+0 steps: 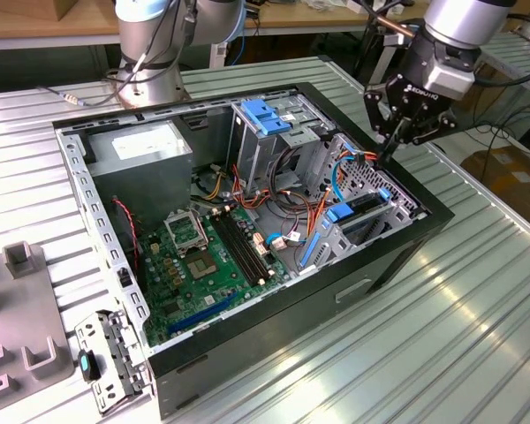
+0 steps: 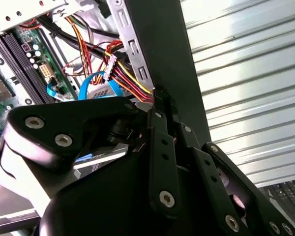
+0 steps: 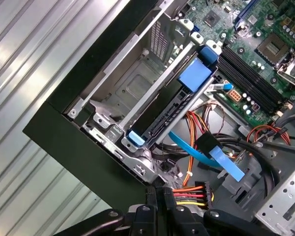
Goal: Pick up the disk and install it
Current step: 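Insert the first disk wire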
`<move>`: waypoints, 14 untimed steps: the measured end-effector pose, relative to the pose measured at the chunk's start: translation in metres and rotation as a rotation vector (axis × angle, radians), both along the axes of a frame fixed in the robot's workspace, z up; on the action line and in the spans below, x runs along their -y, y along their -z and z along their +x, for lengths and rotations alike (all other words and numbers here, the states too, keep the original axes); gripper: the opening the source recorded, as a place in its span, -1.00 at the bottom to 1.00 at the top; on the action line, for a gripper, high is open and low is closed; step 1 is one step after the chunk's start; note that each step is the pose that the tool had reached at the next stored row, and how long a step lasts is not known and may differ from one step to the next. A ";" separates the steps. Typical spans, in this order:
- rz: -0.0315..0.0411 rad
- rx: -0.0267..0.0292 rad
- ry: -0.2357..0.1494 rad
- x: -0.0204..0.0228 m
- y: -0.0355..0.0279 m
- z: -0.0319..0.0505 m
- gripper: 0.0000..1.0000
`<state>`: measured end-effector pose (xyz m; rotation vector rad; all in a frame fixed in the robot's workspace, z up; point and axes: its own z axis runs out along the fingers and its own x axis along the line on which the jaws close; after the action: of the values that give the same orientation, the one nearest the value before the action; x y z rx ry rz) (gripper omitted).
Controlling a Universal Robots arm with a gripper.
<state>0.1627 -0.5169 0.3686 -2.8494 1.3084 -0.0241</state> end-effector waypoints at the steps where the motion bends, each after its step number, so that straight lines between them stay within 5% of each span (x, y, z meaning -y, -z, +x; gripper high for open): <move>1: 0.0001 0.0000 0.000 0.0001 0.0000 -0.0019 -0.66; 5: 0.0001 0.0000 0.018 0.0004 0.0004 -0.0037 -0.66; 9: 0.0000 0.0000 0.112 0.0005 0.0016 -0.0038 -0.66; 14: 0.0000 0.0000 0.124 0.0006 0.0018 -0.0123 -0.66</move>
<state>0.1504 -0.5175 0.3667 -2.7633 1.4834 -0.0246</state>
